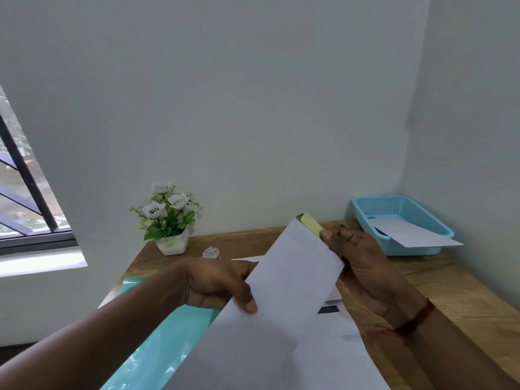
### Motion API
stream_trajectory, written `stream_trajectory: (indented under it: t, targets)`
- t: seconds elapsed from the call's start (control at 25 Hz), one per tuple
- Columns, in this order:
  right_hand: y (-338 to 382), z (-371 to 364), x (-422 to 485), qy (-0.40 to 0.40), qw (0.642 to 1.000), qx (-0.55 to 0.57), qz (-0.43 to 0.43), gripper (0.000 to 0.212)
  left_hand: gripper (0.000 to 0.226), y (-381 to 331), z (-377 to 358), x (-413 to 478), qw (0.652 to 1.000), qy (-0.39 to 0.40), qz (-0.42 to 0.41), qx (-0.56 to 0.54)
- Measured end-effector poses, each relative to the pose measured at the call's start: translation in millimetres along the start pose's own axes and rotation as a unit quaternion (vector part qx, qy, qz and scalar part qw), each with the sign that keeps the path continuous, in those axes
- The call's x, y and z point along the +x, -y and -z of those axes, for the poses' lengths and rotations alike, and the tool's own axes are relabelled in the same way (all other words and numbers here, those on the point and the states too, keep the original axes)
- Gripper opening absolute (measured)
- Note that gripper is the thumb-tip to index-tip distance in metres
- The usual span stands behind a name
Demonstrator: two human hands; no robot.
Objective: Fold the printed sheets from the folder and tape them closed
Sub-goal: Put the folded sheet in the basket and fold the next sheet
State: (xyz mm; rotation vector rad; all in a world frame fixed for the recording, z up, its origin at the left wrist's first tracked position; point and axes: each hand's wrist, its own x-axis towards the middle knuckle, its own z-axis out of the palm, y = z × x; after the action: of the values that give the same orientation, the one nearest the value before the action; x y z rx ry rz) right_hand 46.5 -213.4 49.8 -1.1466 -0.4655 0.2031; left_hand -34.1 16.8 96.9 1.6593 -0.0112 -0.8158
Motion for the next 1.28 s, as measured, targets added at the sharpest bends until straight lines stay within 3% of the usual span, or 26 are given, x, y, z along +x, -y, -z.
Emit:
stream_trajectory:
  t: [0.08, 0.16, 0.2, 0.32, 0.4, 0.44, 0.64, 0.8, 0.96, 1.28]
  targets:
    - [-2, -3, 1, -0.034, 0.999, -0.005, 0.000, 0.019, 0.041, -2, -1, 3, 0.997, -0.044, -0.043, 0.034]
    - [-6, -3, 6, -0.094, 0.996, 0.002, 0.001, 0.017, 0.050, -10, -3, 7, 0.971, -0.129, -0.115, 0.165]
    - [-8, -3, 9, -0.122, 0.992, 0.012, -0.001, 0.016, 0.063, -15, -6, 9, 0.933, -0.200, -0.131, 0.267]
    - [-16, -4, 11, -0.169, 0.984, 0.048, -0.012, 0.012, 0.115, -25, -29, 22, 0.754, -0.395, -0.145, 0.504]
    - [-22, -6, 9, -0.167, 0.985, 0.041, -0.022, 0.015, 0.132, -15, -44, 42, 0.670, -0.429, -0.153, 0.586]
    - [-25, -8, 8, -0.159, 0.986, 0.035, -0.027, 0.016, 0.136, -8, -50, 51, 0.648, -0.438, -0.157, 0.604]
    - [-25, -12, 5, -0.133, 0.990, -0.011, -0.044, 0.013, 0.127, 18, -39, 69, 0.615, -0.493, -0.165, 0.593]
    - [-6, 1, 8, -0.012, 0.984, -0.150, -0.100, 0.014, 0.123, 24, -30, 60, 0.585, -0.486, -0.169, 0.628]
    - [2, 13, 7, 0.069, 0.978, -0.157, -0.115, 0.015, 0.125, 23, -32, 53, 0.546, -0.467, -0.190, 0.670]
    - [-16, 8, 11, 0.018, 0.937, -0.350, 0.002, 0.021, 0.124, 30, -28, 62, 0.507, -0.467, -0.215, 0.692]
